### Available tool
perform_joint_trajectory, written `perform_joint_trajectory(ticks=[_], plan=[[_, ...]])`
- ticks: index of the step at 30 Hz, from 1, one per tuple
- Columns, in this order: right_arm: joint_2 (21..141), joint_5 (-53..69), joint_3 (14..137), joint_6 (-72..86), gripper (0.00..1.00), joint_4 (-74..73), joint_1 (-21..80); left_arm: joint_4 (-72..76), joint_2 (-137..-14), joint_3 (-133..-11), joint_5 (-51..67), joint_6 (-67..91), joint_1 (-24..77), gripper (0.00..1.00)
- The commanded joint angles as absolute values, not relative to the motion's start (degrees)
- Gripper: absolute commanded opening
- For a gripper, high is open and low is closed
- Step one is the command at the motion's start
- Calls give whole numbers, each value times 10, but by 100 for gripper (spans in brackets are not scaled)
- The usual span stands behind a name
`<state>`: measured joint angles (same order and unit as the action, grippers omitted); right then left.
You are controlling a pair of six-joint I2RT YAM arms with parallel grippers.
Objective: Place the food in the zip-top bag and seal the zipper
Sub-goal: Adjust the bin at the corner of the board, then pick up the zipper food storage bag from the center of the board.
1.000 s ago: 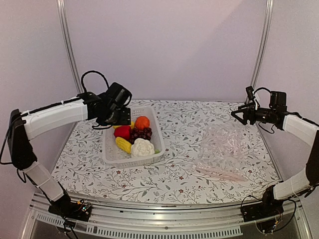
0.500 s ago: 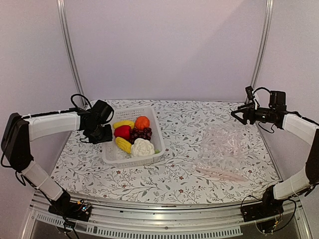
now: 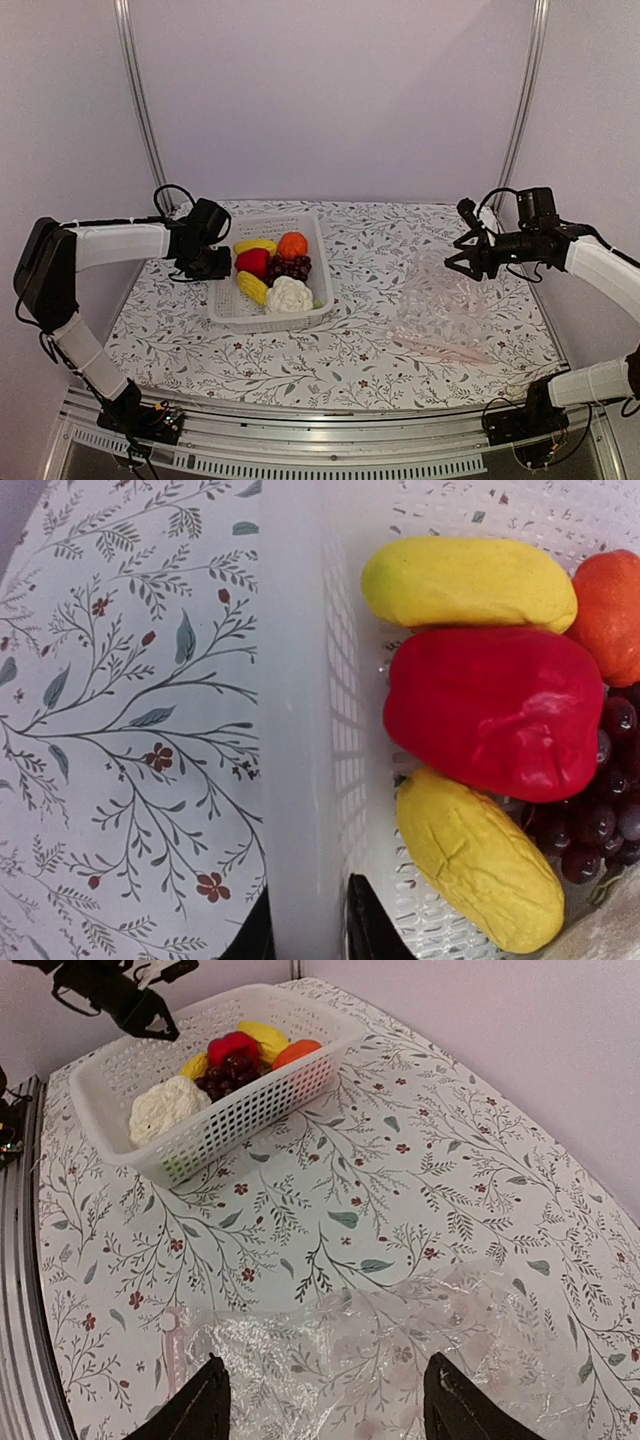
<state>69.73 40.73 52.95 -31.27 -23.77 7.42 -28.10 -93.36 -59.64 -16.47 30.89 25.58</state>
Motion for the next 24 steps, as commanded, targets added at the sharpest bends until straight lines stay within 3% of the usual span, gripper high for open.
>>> perform_joint_trajectory(ticks=[1,5,6,10,15,24], plan=[[665,305,464,-410,63,-334,130,-239,-951,-623,-135,268,252,18],[638,242,418,-439,63,-362,187,-214,-954,-620,-120,256,258,18],[633,227,407,-444,65,-367,200,-212,-955,-621,-125,251,259,22],[612,152,373,-451,74,-368,252,-247,-964,-658,-186,256,260,57],[615,88,348,-443,76,-360,294,-282,-939,-695,-254,254,266,74],[646,-40,341,-407,75,-327,402,-281,-888,-710,-290,273,282,75]])
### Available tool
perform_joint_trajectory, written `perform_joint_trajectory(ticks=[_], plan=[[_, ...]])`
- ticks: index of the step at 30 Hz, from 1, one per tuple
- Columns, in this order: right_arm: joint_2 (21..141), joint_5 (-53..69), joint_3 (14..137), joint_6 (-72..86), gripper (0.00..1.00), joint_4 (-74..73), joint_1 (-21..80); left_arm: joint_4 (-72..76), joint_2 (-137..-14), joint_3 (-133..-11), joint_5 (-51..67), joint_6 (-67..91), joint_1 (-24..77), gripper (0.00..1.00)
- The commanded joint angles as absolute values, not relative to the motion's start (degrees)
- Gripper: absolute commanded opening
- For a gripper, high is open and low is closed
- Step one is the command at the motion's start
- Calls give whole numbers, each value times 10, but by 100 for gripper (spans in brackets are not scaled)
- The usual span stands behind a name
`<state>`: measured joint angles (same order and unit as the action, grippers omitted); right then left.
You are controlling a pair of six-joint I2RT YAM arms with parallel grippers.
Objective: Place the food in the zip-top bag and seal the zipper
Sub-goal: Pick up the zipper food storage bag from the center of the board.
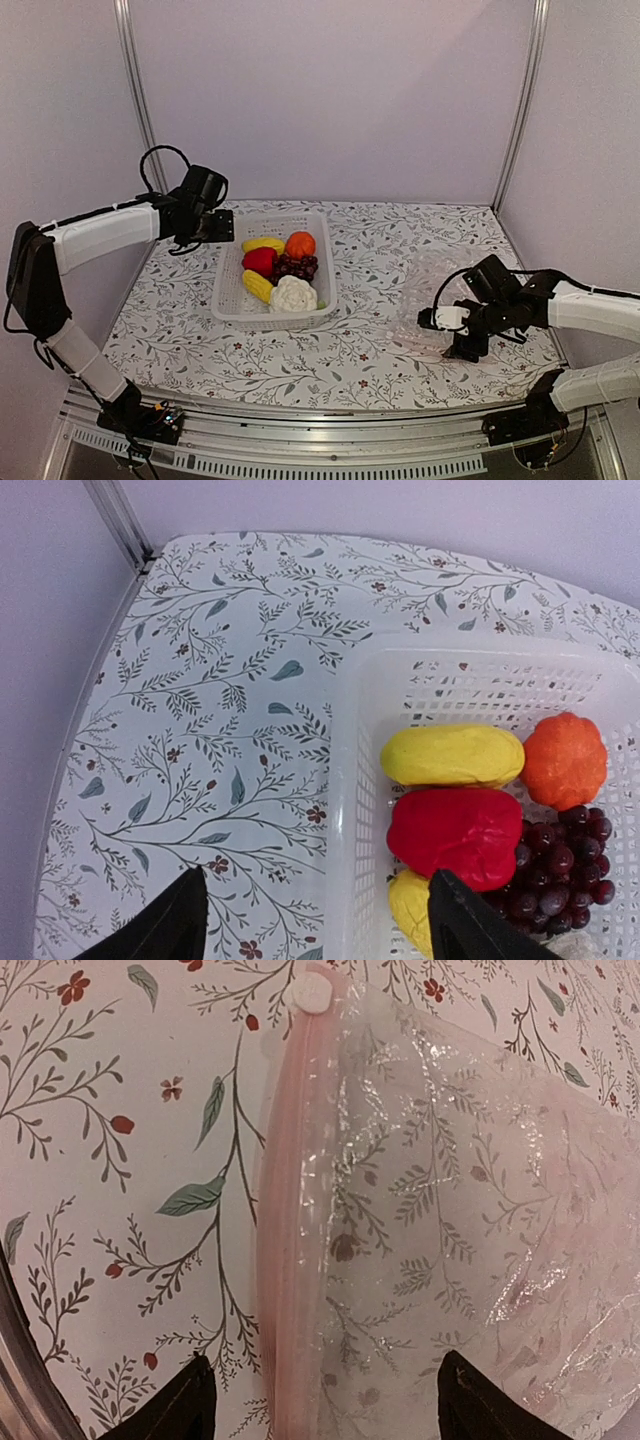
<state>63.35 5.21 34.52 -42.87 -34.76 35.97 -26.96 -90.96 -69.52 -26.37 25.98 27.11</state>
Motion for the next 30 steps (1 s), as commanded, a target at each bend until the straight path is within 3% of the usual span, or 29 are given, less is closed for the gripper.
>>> perform_joint_trajectory(ticks=[1,7,15,22,25,30], plan=[[650,-61,341,-402,75,-320,413,-278,-884,-712,-290,277,285,75],[685,-159,345,-383,63,-273,435,-266,-877,-723,-294,283,312,74],[688,-156,336,-383,66,-279,460,-263,-879,-747,-298,286,337,74],[717,-261,305,-384,57,-190,461,-251,-889,-762,-292,287,356,73],[736,-304,304,-382,46,-153,461,-249,-896,-773,-291,287,366,73],[709,-292,352,-386,5,-141,433,-231,-906,-788,-289,286,386,73]])
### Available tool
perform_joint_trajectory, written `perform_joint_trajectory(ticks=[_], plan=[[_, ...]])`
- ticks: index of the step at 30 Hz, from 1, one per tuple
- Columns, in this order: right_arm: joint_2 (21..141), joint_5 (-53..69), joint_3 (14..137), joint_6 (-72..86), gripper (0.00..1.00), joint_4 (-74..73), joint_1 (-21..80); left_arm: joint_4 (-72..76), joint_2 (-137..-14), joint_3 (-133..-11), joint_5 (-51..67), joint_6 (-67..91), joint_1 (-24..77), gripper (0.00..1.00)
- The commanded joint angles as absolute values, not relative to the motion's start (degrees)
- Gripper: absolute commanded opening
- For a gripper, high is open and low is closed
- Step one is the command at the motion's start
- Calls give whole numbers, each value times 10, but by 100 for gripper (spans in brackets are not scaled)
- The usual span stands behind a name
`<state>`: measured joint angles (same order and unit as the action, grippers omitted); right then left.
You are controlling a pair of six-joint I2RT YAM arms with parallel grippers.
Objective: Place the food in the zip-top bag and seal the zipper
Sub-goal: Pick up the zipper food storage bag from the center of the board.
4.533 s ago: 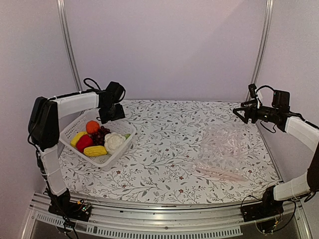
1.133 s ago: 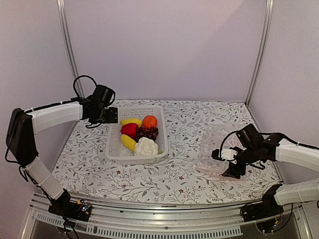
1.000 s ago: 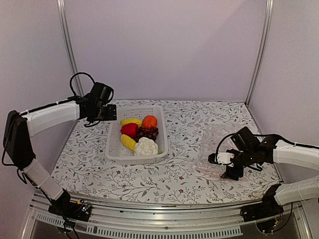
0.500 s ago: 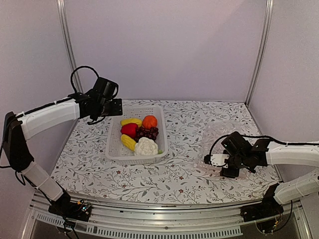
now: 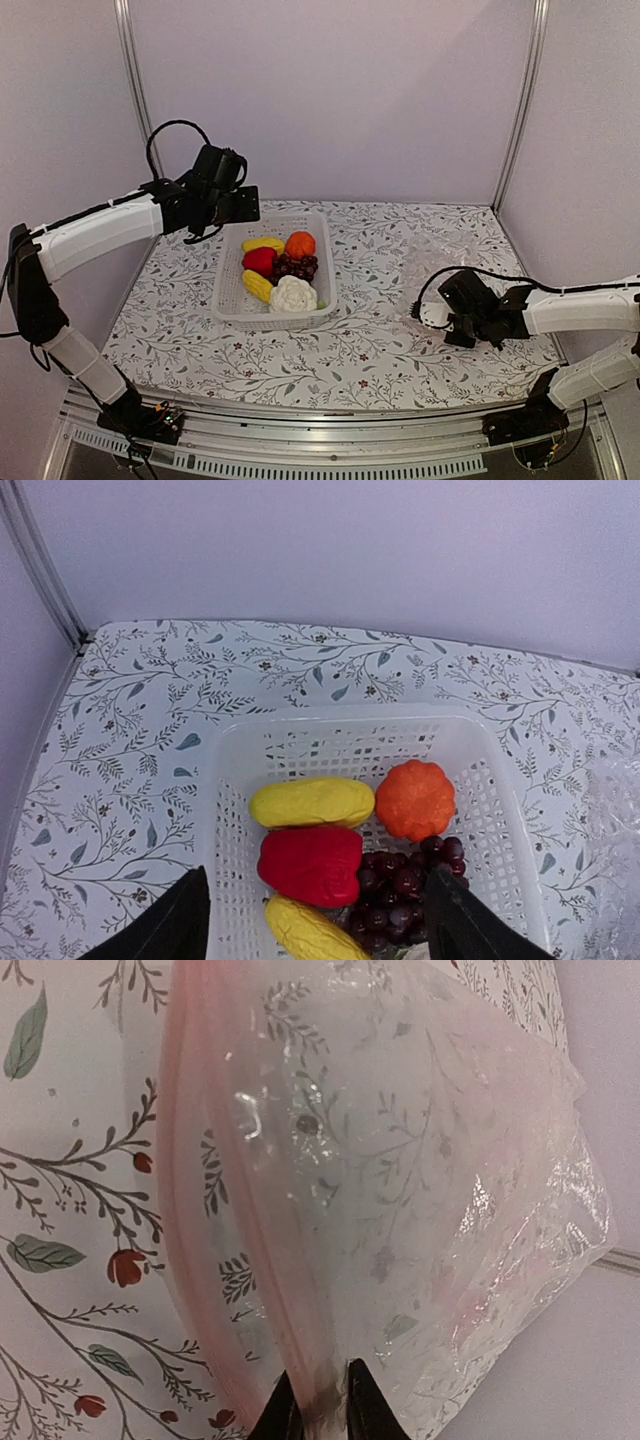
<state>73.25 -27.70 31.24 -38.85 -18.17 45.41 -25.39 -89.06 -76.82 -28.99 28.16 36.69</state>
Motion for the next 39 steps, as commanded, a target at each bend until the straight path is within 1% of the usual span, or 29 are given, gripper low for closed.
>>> perform_joint_trajectory(ticks=[1,4,8,10,15,17,22,27,33,37,39], plan=[[702,-276,371,-385,0,-145,418,-226,-907,-792,-288,286,391,73],[683,-217,433,-367,0,-168,364,-213,-916,-801,-284,287,408,73],[695,-137,512,-318,0,-194,312,-159,-928,-793,-255,289,444,72],[714,-121,538,-299,0,-197,308,-108,-939,-782,-235,297,467,73],[753,-65,594,-242,0,-201,307,22,-991,-777,-193,312,536,77],[771,-49,616,-222,0,-201,307,41,-1030,-802,-178,319,554,82],[805,-15,656,-191,0,-211,307,59,-1102,-874,-119,360,573,82],[832,-8,682,-184,0,-212,307,63,-1141,-904,-95,418,573,81],[870,-34,713,-168,0,-212,307,68,-1175,-940,-57,467,575,79],[889,-22,723,-157,0,-217,308,18,-1201,-976,-91,513,575,78],[890,-24,724,-152,0,-218,310,-34,-1224,-1010,-114,553,571,77]])
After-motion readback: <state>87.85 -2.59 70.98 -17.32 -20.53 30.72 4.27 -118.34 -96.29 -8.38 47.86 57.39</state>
